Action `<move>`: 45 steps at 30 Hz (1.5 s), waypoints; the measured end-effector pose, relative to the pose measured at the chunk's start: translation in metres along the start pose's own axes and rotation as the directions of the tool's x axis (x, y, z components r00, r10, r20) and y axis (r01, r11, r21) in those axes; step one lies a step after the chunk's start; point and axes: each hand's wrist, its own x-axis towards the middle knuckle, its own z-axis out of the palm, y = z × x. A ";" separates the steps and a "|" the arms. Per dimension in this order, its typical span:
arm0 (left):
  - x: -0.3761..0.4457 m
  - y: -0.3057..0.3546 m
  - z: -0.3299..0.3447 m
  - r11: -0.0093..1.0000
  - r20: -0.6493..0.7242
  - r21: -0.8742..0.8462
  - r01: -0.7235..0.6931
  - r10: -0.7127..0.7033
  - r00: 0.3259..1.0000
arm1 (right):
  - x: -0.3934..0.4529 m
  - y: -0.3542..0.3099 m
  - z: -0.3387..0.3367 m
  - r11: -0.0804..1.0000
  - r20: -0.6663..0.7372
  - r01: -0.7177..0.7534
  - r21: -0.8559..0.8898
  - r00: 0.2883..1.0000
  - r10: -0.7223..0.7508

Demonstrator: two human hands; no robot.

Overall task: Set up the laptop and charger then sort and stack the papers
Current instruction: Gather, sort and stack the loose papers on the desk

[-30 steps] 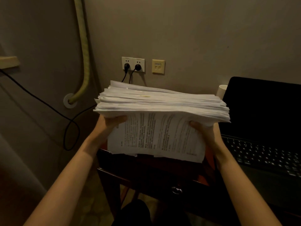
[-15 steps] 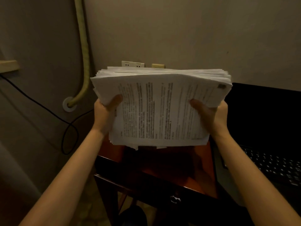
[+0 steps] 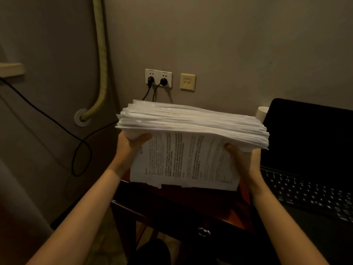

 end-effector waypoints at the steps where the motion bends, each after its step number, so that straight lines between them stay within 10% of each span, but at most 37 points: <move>1: 0.001 0.001 0.004 1.000 -0.049 0.006 -0.003 0.003 0.999 | 0.002 -0.001 0.002 1.000 -0.030 0.009 -0.015 1.000 -0.009; 6: 0.020 0.028 0.016 0.992 -0.241 -0.024 0.122 -0.124 0.963 | 0.018 -0.033 0.005 0.994 -0.069 0.013 -0.111 0.997 -0.021; 12: 0.029 0.036 0.007 0.866 -0.152 0.122 0.486 -0.467 0.871 | 0.012 -0.034 -0.002 0.935 0.150 -0.307 -0.178 0.930 0.334; 19: 0.028 -0.001 -0.010 0.451 -0.154 0.571 0.686 -0.762 0.629 | -0.019 -0.003 0.001 0.764 0.180 -0.614 -0.198 0.743 0.645; 23: 0.037 0.004 -0.016 0.324 -0.071 0.676 0.662 -0.865 0.496 | -0.023 0.010 0.003 0.557 0.283 -0.828 -0.059 0.522 0.805; 26: 0.038 0.015 -0.035 0.408 0.082 0.416 0.813 -0.907 0.413 | -0.021 0.009 0.001 0.523 0.343 -0.852 0.017 0.496 0.798; 34: -0.036 -0.004 -0.063 0.599 0.160 -0.167 0.783 -0.767 0.621 | -0.033 0.008 0.006 0.530 0.285 -0.837 0.141 0.546 0.788; 40: -0.106 -0.011 -0.045 0.391 0.087 -0.808 0.440 -0.660 0.746 | -0.038 0.007 0.013 0.522 0.214 -0.826 0.214 0.561 0.800; 45: -0.135 -0.012 0.005 0.286 -0.110 -0.949 0.134 -0.697 0.708 | -0.057 0.013 0.014 0.569 0.078 -0.798 0.200 0.592 0.802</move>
